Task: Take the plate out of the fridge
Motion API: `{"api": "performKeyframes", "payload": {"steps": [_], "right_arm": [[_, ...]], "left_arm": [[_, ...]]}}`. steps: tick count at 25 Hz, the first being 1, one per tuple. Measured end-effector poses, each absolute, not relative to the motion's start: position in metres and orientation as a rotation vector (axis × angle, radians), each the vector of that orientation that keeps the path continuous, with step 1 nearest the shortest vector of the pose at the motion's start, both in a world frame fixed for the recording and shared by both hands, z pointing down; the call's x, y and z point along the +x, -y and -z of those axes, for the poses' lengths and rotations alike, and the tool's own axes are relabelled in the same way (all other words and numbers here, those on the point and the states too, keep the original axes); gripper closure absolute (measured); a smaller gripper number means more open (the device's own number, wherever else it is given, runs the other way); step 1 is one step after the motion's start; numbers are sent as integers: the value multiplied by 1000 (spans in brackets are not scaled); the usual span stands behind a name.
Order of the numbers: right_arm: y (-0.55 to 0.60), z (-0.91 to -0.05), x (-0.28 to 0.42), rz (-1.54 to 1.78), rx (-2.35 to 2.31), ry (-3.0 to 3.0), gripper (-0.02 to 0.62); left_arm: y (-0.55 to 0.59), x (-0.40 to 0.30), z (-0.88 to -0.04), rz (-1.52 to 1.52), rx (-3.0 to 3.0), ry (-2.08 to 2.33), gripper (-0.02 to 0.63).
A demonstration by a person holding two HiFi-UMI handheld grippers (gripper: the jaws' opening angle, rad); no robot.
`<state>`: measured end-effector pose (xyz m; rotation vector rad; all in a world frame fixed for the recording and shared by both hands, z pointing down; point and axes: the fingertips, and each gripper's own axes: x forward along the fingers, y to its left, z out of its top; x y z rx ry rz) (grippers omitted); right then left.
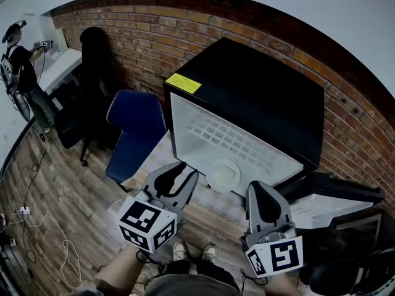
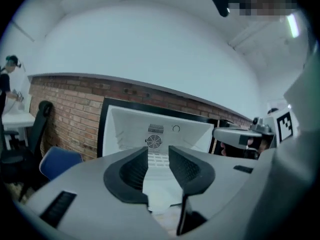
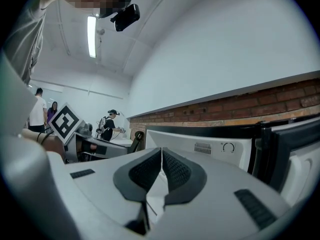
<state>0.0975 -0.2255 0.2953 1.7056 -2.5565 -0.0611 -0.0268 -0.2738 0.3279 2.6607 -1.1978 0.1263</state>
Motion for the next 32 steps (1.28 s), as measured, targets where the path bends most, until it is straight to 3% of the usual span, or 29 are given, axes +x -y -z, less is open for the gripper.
{"api": "performKeyframes", "payload": {"steps": [1, 7, 32], "right_arm": [[228, -296, 98, 62, 1706, 2557, 565], [238, -303, 100, 55, 1696, 2555, 565], [271, -389, 97, -82, 1598, 2457, 565]], "left_arm": [[278, -25, -331, -94, 2630, 1168, 477], [298, -21, -364, 33, 2431, 1052, 457], [338, 20, -559, 235, 1759, 717, 456]]}}
